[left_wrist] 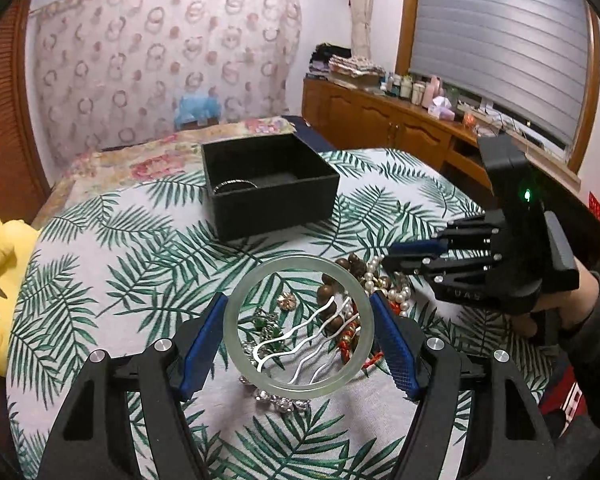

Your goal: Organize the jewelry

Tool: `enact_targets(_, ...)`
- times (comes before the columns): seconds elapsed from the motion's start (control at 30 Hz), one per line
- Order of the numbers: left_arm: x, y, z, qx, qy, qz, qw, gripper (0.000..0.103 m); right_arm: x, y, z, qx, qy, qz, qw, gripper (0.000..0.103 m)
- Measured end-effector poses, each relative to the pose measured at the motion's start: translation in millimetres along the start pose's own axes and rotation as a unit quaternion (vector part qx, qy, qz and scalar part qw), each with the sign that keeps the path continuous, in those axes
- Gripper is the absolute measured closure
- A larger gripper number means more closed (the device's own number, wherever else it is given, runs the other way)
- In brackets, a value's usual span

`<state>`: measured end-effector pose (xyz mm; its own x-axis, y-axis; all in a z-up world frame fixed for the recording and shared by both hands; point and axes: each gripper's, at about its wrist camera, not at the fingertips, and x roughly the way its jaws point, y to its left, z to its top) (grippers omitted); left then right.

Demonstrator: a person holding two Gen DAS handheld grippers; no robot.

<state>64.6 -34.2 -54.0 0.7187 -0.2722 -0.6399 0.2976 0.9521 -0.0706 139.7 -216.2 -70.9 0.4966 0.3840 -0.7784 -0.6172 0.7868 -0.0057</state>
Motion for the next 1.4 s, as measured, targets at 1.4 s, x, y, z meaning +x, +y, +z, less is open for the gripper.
enact_targets(1.4, -52, 23, 21, -0.022, -0.071, 0.015, 0.9972, 0.034, -167, 22, 94, -0.037, -0.189, -0.016, 0.981, 0.095)
